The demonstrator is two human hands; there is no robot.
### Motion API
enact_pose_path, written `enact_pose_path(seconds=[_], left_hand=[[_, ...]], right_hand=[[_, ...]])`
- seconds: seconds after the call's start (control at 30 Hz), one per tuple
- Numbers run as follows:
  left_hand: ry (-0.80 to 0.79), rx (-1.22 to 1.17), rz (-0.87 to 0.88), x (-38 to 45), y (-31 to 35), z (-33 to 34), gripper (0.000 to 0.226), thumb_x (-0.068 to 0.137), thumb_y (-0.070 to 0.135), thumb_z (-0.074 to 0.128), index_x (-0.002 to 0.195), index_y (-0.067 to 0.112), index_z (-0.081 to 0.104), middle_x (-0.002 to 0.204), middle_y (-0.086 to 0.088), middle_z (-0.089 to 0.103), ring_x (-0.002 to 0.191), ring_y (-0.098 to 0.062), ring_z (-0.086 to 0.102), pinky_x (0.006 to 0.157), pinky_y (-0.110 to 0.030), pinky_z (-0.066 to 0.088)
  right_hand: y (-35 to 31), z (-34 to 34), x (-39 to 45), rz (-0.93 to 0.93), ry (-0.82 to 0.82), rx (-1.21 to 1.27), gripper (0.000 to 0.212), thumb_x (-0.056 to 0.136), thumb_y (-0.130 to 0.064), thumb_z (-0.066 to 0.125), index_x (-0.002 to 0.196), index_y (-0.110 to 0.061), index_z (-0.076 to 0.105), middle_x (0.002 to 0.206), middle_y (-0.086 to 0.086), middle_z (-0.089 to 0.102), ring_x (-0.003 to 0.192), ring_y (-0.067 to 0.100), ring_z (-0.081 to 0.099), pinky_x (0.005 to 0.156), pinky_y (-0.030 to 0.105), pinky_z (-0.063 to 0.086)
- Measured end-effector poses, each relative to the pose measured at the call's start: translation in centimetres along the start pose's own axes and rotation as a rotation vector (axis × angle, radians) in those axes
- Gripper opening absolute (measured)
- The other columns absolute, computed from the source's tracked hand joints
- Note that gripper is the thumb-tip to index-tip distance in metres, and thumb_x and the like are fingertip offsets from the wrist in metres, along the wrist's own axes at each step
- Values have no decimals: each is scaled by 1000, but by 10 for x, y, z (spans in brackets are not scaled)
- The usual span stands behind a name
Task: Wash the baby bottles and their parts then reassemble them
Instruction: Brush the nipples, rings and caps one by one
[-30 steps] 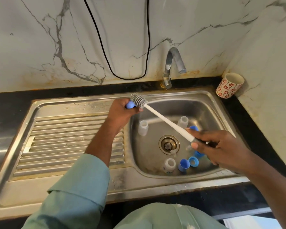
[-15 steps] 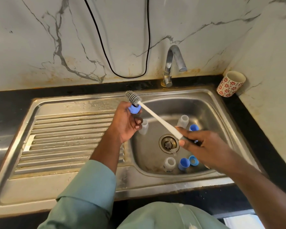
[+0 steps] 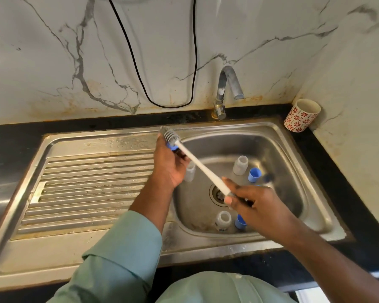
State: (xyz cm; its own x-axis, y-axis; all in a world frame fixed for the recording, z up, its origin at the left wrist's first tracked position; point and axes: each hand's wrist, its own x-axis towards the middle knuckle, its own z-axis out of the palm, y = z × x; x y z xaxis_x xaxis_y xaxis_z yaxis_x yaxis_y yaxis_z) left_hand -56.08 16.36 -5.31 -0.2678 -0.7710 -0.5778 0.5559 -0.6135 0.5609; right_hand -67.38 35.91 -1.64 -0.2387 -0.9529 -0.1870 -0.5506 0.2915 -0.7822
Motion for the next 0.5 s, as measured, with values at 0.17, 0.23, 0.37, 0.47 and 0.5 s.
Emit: enact_pose_path(seconds=[0.17,0.23,0.37,0.47,0.5], left_hand=[[60,-111,3,-2,5,1,36,103,42,45,83,14,57,63,-1,51,55,-10,49,49,-21,47],[48,-22,39,-3,0,-3,37,103,43,46,80,15,56,55,1,51,52,-9,47,55,-22,46],[55,-26,14,-3,1,-2,39,101,46,46,76,17,54,58,1,47,51,-10,46,54,-23,43],[43,-58,32,-1,5,-6,38,102,42,45,76,16,54,57,1,49,49,-9,48,53,-22,45],[30,-15,27,-3,0,-6,39,102,42,45,74,16,54,54,2,48,47,-9,46,54,-23,43]], right_hand=[[-3,2,-5,28,-52,1,34,96,-22,58,131,-25,60,62,-30,59,53,-4,53,57,11,42],[-3,4,-4,42,-55,30,35,97,-23,57,131,-25,59,60,-29,58,51,-3,51,56,12,42],[-2,2,3,86,-33,50,35,97,-25,57,132,-29,57,60,-12,56,49,-1,48,52,13,42],[-5,1,-4,99,-94,72,22,97,-21,56,116,-24,66,53,-33,53,50,-10,50,53,7,39],[-4,2,-1,122,-69,96,22,97,-22,56,117,-24,66,54,-29,55,48,-8,49,51,8,39]])
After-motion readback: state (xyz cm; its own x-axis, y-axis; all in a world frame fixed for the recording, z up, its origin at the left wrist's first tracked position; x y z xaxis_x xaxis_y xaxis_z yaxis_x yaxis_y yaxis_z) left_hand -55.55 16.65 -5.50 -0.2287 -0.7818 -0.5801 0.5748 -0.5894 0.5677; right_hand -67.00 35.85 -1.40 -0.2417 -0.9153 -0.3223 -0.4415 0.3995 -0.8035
